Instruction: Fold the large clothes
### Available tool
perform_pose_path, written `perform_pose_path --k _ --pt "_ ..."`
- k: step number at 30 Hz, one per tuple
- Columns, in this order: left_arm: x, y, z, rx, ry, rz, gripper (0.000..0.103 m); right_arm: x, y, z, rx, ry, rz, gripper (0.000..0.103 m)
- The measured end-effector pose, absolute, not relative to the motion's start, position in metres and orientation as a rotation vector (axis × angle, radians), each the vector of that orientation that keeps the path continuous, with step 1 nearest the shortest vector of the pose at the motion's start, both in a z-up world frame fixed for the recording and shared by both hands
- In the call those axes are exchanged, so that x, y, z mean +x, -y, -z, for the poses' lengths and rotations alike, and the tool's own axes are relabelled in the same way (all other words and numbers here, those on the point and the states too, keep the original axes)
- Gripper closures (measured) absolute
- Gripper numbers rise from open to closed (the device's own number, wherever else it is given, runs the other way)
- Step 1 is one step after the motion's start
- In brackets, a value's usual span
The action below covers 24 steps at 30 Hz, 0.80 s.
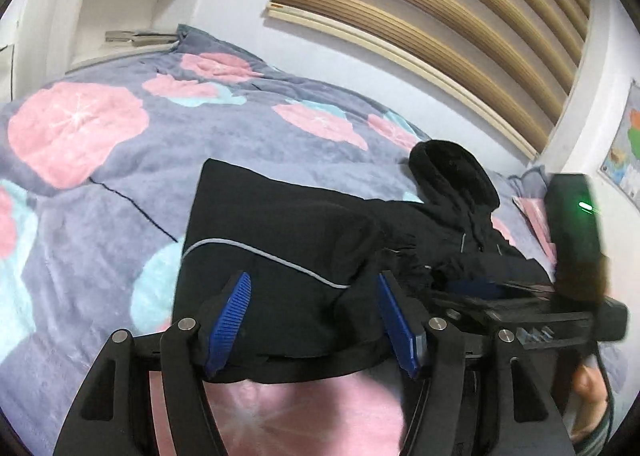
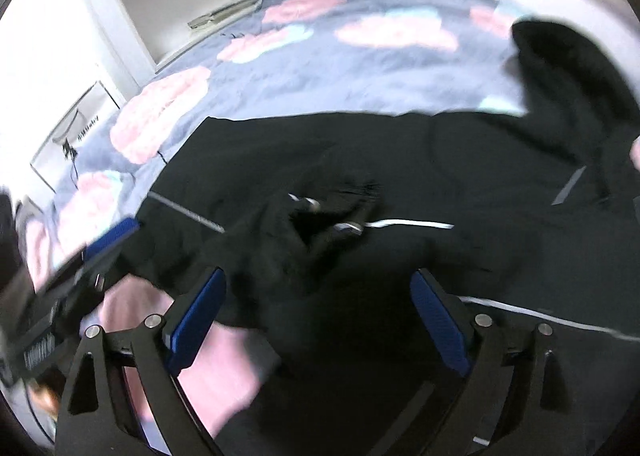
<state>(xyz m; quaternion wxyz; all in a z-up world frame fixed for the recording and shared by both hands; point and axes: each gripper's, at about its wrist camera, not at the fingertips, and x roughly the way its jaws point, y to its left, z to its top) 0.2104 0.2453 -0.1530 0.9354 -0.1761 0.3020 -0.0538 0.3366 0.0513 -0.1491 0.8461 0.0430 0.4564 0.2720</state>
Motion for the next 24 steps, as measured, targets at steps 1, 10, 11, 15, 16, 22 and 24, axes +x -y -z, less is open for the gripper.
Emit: perform_pose_path --k 1,10,11,15,16,22,24 --pt "0.208 -0.248 0.154 -0.360 -0.612 0.105 0.037 0.339 -0.056 0.154 0.114 -0.977 -0.581 0.009" --pt "0.208 -0.249 0.149 -0.356 -0.597 0.069 0.037 0.349 -0.071 0.152 0.180 -0.937 -0.609 0.070" --pt "0.206 -0.247 0.145 -0.351 -0.592 0.065 0.037 0.343 -0.066 0.145 0.166 -0.919 -0.606 0.071" --pt "0.203 -0.230 0.121 -0.296 -0.583 0.068 0.037 0.323 -0.037 0.116 0.143 -0.837 -0.576 0.073" --pt "0.203 -0.222 0.115 -0.273 -0.581 0.068 0.037 0.318 -0.026 0.106 0.146 -0.814 -0.574 0.073" --pt "0.213 -0.175 0.087 -0.200 -0.594 0.121 0.037 0.298 0.049 0.065 0.173 -0.722 -0.527 0.074" --pt "0.220 -0.157 0.082 -0.191 -0.606 0.148 0.037 0.293 0.086 0.054 0.196 -0.702 -0.503 0.074"
